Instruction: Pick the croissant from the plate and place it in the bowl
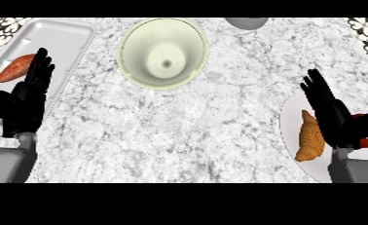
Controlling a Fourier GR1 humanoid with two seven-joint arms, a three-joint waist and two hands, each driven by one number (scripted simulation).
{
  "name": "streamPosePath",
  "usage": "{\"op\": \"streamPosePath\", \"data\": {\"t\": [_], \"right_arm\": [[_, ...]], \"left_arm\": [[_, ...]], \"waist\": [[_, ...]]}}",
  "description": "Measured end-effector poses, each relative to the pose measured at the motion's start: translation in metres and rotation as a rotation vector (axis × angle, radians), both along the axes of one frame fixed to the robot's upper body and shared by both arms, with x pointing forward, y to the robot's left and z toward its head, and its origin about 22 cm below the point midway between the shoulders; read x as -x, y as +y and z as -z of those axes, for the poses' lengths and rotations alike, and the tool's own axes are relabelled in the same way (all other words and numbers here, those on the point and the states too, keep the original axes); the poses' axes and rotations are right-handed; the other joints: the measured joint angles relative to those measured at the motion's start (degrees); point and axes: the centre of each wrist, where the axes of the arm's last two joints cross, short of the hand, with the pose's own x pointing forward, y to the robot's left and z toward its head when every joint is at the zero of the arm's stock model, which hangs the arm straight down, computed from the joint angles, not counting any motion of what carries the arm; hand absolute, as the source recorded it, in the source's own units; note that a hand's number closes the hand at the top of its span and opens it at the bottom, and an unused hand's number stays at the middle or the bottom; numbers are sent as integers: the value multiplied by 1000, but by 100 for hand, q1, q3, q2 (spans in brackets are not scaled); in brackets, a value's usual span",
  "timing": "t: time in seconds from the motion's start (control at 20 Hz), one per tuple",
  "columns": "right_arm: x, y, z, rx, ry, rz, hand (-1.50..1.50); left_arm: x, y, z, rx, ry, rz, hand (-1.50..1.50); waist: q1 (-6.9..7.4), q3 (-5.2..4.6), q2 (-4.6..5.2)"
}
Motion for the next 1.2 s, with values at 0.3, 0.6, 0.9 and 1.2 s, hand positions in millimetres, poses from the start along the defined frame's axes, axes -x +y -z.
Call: {"op": "streamPosePath", "data": {"t": [0.3,0.6,0.9,1.2], "right_arm": [[1,-23,-13,-68,56,301,-150],[35,-79,-2,240,277,719,-150],[36,-95,-32,462,336,857,-150],[25,-115,-68,616,645,649,-150]], "left_arm": [[0,-10,-8,161,-70,102,0],[4,-25,-6,301,-83,198,0],[9,-22,-6,362,-89,249,0],[11,-24,-2,380,-83,277,0]], "waist": [[-66,15,-65],[-97,-64,-46],[-46,-2,-56],[50,7,-37]]}}
